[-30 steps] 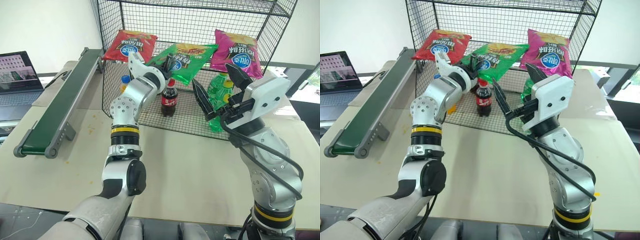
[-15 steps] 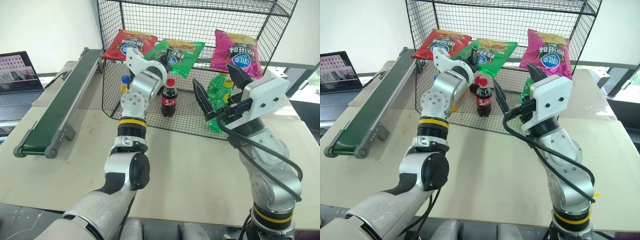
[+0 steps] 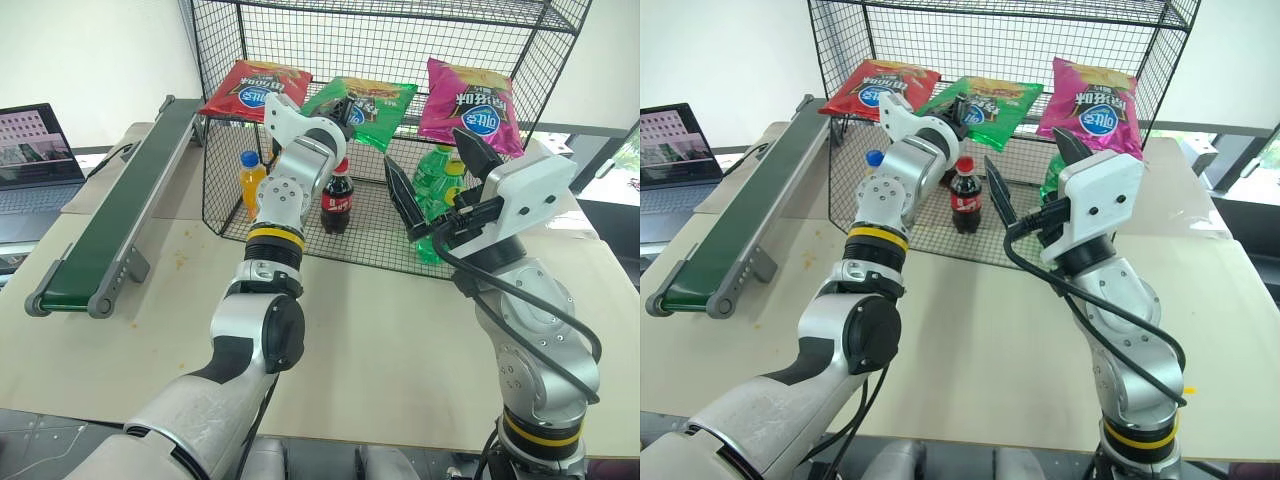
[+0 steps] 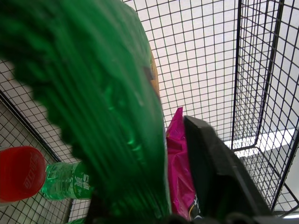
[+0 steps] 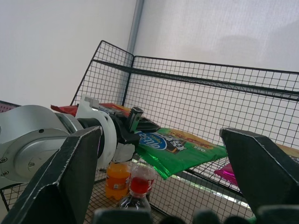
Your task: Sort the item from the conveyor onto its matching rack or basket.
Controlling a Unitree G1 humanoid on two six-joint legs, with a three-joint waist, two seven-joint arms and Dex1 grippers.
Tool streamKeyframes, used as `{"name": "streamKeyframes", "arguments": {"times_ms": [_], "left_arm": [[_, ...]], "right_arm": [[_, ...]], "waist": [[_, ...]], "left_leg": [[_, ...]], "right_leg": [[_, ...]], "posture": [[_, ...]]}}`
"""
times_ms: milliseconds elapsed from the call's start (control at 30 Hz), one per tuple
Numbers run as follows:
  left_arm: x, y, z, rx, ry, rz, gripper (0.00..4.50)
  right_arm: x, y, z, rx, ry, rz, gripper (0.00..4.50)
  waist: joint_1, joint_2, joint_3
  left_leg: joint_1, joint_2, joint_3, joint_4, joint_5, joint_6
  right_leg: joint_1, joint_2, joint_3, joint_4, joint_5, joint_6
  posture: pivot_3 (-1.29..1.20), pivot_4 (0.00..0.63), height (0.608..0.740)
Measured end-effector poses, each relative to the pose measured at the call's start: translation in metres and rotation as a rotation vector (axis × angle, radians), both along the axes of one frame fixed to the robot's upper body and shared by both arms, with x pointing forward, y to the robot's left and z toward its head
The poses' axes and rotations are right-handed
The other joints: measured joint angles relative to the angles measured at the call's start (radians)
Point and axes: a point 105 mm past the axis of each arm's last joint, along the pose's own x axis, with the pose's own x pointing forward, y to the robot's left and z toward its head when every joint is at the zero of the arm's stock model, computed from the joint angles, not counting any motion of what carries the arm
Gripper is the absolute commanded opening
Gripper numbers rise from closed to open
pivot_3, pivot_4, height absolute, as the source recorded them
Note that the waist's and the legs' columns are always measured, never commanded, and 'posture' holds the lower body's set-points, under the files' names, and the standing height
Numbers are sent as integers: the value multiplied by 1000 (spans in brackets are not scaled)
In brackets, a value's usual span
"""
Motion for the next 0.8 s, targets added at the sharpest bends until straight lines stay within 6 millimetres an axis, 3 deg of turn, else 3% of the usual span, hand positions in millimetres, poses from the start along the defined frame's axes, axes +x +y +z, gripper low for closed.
{"name": "streamKeyframes", "arguments": {"times_ms": [133,300,400,533,667,800], "left_arm": [[-5,-2,10,12,-41,-21,4456],[-24,-14,24,82,-107,-143,4485],[-41,-14,11,136,-134,-240,4485],[-48,-5,-16,192,-80,-275,4485],[-59,4,-6,245,-156,-290,4485],[-66,28,0,379,-281,-273,4485]], "right_arm": [[0,1,0,6,2,6,4500],[0,2,-1,8,5,10,4500],[1,2,-2,7,11,13,4500],[5,3,-5,6,27,24,4500],[8,6,-7,8,37,45,4500],[9,8,-8,3,36,65,4500]], "waist": [[0,0,0],[0,0,0],[-4,1,0],[-5,1,0],[-2,1,0],[-6,1,0]], "left_leg": [[0,0,0,0,0,0],[0,0,0,0,0,0],[2,0,0,0,0,0],[1,0,0,0,2,0],[1,0,0,1,2,0],[2,0,0,-1,2,0]], "right_leg": [[0,0,0,0,0,0],[0,0,1,1,0,0],[0,0,1,2,0,0],[0,0,1,2,0,0],[0,0,1,2,0,0],[0,0,1,3,0,0]], "posture": [[0,150,740],[0,150,740],[0,150,740],[0,150,740],[0,150,740],[0,150,740]]}}
